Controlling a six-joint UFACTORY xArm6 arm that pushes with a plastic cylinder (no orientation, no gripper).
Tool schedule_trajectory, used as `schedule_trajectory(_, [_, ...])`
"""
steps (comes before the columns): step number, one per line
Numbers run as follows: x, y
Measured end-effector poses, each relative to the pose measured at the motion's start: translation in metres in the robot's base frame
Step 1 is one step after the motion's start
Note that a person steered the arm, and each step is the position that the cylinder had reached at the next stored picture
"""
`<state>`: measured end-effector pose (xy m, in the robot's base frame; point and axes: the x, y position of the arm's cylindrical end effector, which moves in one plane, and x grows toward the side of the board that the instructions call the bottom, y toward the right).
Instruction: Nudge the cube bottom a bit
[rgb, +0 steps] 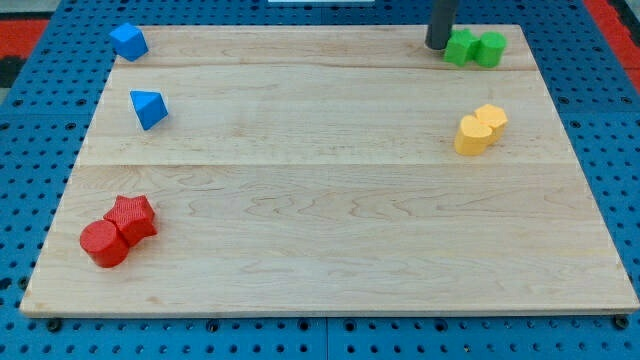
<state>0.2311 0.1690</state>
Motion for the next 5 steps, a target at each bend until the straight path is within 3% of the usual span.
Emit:
schedule_trajectory(1, [0.0, -0.012])
schedule_trajectory(5, [0.057, -0.325])
